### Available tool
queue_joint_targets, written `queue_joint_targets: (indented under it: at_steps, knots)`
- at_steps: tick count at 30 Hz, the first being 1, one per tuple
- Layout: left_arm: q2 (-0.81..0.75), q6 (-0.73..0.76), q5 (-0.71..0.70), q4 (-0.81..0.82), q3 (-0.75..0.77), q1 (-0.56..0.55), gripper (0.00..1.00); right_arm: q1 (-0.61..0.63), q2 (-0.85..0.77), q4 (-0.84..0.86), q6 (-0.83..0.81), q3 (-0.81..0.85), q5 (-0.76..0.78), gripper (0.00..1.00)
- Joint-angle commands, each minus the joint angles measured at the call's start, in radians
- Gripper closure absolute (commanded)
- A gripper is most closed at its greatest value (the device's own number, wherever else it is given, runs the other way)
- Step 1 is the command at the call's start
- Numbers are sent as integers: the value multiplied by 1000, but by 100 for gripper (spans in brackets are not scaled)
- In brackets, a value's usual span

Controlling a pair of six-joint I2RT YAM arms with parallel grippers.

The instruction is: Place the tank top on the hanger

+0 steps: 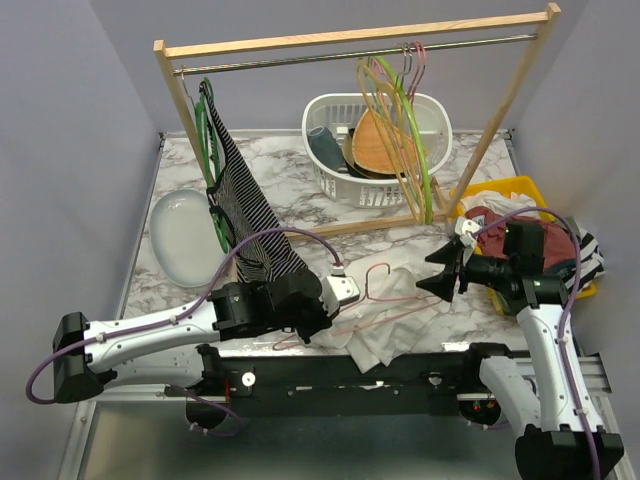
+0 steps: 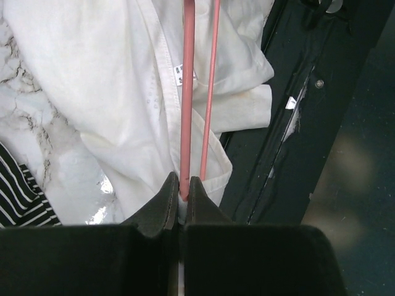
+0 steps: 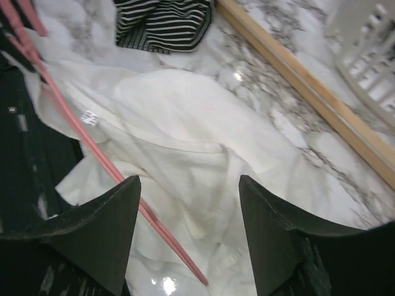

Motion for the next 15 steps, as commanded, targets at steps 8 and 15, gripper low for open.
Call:
queue_joint_targets:
  at_steps: [8,15]
  knots:
    - [-91,-15,-29,106,-65,-1,100,-34,121,78,204,63,204,46]
    - [-102,12,5,108,-66,-3,100,61,255,45,131,82,302,42]
